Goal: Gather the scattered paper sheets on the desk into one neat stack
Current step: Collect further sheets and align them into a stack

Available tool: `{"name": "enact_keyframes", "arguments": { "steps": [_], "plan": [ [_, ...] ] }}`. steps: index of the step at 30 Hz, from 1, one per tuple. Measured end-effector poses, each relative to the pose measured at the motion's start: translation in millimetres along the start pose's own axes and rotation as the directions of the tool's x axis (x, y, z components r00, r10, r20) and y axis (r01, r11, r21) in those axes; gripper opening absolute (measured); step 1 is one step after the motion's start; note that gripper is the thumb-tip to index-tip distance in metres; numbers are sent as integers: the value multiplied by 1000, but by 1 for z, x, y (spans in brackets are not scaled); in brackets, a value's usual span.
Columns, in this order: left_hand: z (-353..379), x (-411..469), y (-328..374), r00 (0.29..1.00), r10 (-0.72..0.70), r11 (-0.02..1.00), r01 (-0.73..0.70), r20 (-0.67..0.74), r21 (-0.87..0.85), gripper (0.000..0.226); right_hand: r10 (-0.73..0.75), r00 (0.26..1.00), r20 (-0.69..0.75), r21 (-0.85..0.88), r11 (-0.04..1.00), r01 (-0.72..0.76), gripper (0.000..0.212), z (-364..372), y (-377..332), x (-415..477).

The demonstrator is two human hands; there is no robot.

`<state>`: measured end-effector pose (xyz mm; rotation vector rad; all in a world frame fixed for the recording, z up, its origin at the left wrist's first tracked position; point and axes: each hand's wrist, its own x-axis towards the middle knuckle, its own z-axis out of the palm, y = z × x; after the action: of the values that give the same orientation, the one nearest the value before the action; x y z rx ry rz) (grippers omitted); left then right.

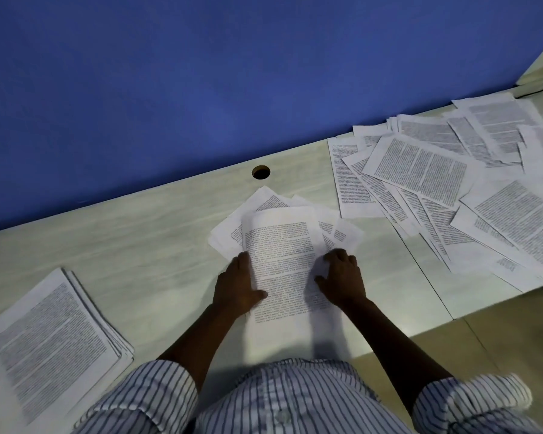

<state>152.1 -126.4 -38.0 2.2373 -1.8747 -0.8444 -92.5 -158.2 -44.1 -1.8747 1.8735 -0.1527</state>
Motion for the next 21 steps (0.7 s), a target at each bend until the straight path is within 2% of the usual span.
{"name": "enact_keyframes", "arguments": {
  "steps": [2, 5, 8, 10, 13, 16, 21],
  "plan": [
    [2, -8, -1, 1000, -4, 1000, 4, 1, -31, 111, 75, 996, -52, 65, 995, -71, 59, 10, -7, -13],
    [5, -15, 2, 1000, -3, 999, 2, -26, -47, 110, 180, 980, -81, 160, 973, -166, 64, 20, -18, -27],
    [5, -16, 5, 1000, 14, 1000, -15, -20, -15, 112, 272, 962, -8, 306, 917, -256, 64, 15, -24, -28],
    [4, -15, 4, 1000, 7, 1000, -7, -1, 5, 116, 328, 940, 89, 381, 861, -337, 61, 6, -21, -23],
    [3, -13, 1, 1000, 1, 1000, -1, 3, 9, 116, 305, 936, 174, 461, 815, -351, 45, -4, -18, -20],
    [2, -11, -4, 1000, -8, 1000, 8, 18, 30, 118, 241, 956, 165, 462, 838, -291, 44, -1, -25, -27],
    [0, -7, -10, 999, -38, 999, 38, 16, -31, 110, 221, 951, 216, 634, 709, -309, 60, 2, -34, -34]
  ]
}}
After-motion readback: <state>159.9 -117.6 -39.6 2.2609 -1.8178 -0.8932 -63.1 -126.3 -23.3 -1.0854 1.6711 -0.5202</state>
